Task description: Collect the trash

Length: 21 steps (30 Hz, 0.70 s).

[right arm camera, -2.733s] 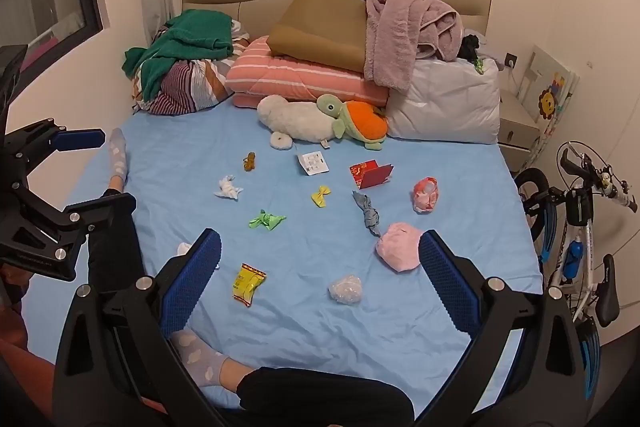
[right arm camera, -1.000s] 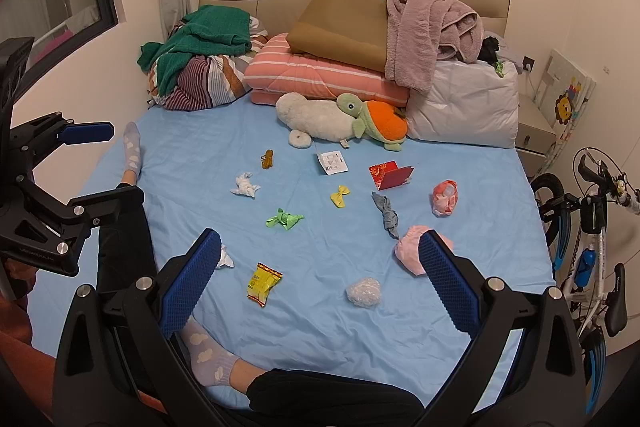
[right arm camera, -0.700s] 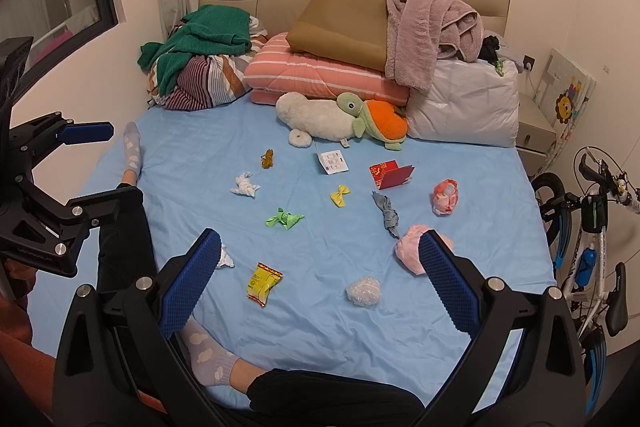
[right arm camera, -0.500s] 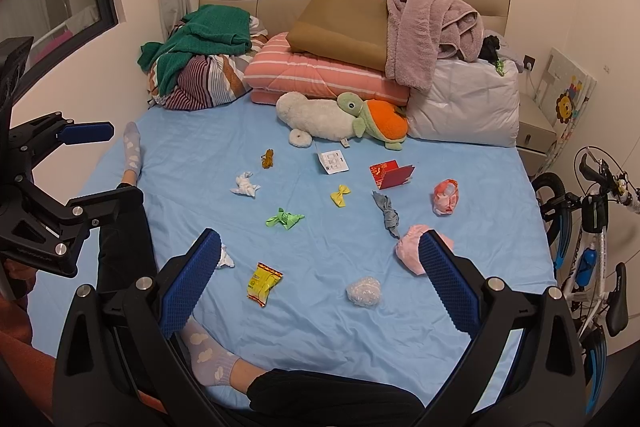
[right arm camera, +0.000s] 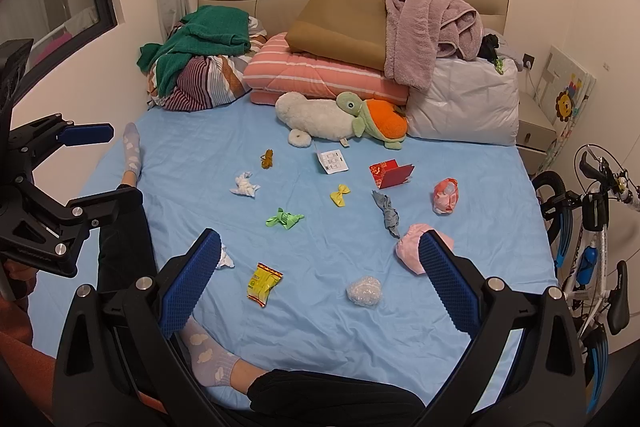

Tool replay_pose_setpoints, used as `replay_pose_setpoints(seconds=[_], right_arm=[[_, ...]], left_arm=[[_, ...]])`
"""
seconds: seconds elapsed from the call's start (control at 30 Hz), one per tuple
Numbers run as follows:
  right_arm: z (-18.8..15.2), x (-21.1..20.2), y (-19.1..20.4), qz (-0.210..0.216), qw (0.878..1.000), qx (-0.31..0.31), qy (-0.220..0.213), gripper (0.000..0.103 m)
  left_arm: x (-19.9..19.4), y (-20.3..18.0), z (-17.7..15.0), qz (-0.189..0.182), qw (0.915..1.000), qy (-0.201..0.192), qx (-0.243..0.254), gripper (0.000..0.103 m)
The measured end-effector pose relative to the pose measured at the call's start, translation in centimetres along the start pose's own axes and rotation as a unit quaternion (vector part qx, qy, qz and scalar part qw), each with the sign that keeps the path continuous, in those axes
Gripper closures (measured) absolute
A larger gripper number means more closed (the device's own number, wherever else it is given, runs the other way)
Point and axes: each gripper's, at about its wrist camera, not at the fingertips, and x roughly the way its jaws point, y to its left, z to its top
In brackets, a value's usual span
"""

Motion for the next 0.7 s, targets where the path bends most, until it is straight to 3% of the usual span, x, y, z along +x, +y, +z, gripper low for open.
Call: replay_pose_setpoints(seconds=[0.43,0.7], right_arm=[[-0.2,0.9,0.8,0.004,1.000,-0.004,0.002,0.007],[-0.6,3.2,2.5,0.018,1.000,-0.011,0.008,0.007]], left_arm=[[0.1,0.5,0.3,0.000,1.0000,0.002,-0.003,0.004],[1.2,2.5,-1.6,-0.009,0.9994,0.017,-0.027,0.004]])
